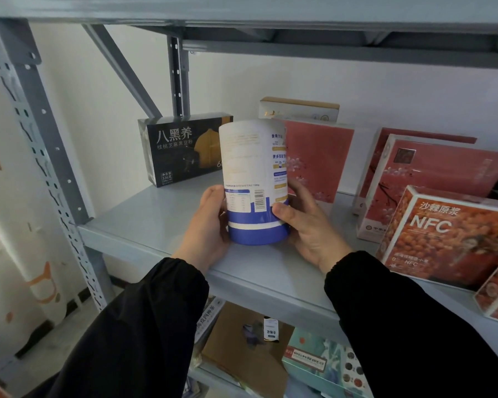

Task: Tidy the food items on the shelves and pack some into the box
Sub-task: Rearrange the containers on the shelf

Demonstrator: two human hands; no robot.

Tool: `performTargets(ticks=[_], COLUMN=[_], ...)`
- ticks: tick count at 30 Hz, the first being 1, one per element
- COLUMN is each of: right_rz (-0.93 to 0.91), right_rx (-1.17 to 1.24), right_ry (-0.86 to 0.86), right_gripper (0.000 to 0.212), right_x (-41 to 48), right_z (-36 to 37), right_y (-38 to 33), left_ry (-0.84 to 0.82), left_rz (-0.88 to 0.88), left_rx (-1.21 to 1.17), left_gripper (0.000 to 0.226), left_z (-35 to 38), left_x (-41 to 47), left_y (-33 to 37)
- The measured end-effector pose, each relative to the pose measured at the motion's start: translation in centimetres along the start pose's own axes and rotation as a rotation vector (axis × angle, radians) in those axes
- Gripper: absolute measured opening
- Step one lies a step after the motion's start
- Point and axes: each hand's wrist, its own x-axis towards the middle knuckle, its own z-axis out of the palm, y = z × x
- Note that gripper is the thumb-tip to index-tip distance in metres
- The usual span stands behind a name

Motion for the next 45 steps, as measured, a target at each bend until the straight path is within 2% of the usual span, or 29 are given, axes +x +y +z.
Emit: performTargets(ticks=[2, 5, 8, 12, 14, 15, 17, 18, 22, 24, 29, 31, 35, 36, 37, 40, 45], right_rz=[0.006, 0.036, 0.048, 0.022, 0.003, -0.002, -0.015, -0.020, -0.018, -0.001, 0.033, 0.031, -0.004, -0.008, -0.003, -0.031, 0.003], right_rx=[0.029, 0.047, 0.021, -0.013, -0.047, -0.049, -0.040, -0.034, -0.007, 0.008, 0.014, 0.028, -0.068, -0.090, -0.099, -0.075, -0.015], right_ry=[-0.023, -0.060, -0.078, -0.019, 0.034, 0.052, 0.062, 0.062, 0.088, 0.086, 0.096, 0.056, -0.028, -0.031, -0.017, 0.040, 0.144], right_gripper=[0.107, 0.107, 0.100, 0.057, 0.043, 0.039, 0.034, 0.032, 0.030, 0.029, 0.026, 0.007, 0.060, 0.071, 0.073, 0.051, 0.019], right_x=[-0.2, -0.5, -0.6, -0.3, -0.1, 0.0, 0.1, 0.1, 0.1, 0.0, -0.1, -0.2, -0.1, 0.0, 0.0, -0.1, 0.0], right_z=[0.3, 0.4, 0.4, 0.3, 0.3, 0.3, 0.2, 0.1, 0.3, 0.5, 0.4, 0.5, 0.4, 0.3, 0.3, 0.3, 0.5], right_y=[-0.2, -0.2, 0.0, -0.2, -0.1, -0.1, 0.0, 0.1, -0.3, -0.6, -0.7, -0.7, -0.2, 0.0, 0.0, -0.4, -0.9], left_ry=[-0.067, -0.121, -0.194, -0.130, -0.105, -0.086, -0.069, -0.063, -0.005, -0.008, -0.046, -0.059, -0.061, -0.069, -0.071, -0.045, 0.089], left_rz=[-0.034, -0.067, -0.044, -0.010, 0.029, 0.053, 0.068, 0.071, -0.003, -0.031, -0.056, -0.043, -0.029, -0.027, -0.020, -0.006, -0.007], left_rx=[-0.045, -0.062, -0.049, -0.008, -0.014, -0.023, -0.002, -0.003, -0.095, -0.096, -0.088, -0.062, -0.025, -0.024, -0.018, -0.031, -0.047], left_gripper=[0.071, 0.056, 0.054, 0.057, 0.057, 0.067, 0.101, 0.106, 0.059, 0.057, 0.065, 0.066, 0.063, 0.061, 0.059, 0.057, 0.053], left_z=[0.2, 0.4, 0.5, 0.5, 0.4, 0.3, 0.0, 0.0, 0.1, 0.1, 0.5, 0.8, 1.0, 1.0, 0.9, 1.0, 0.4], left_x=[-0.4, -1.0, -1.3, -1.1, -0.8, -0.7, -0.5, -0.5, -0.7, -0.9, -1.3, -1.3, -1.2, -1.1, -1.0, -1.3, -0.7], left_y=[0.3, 0.5, 0.5, 0.4, 0.1, 0.0, -0.4, -0.4, 0.1, 0.2, 0.5, 0.5, 0.2, 0.2, 0.1, 0.3, 0.2])
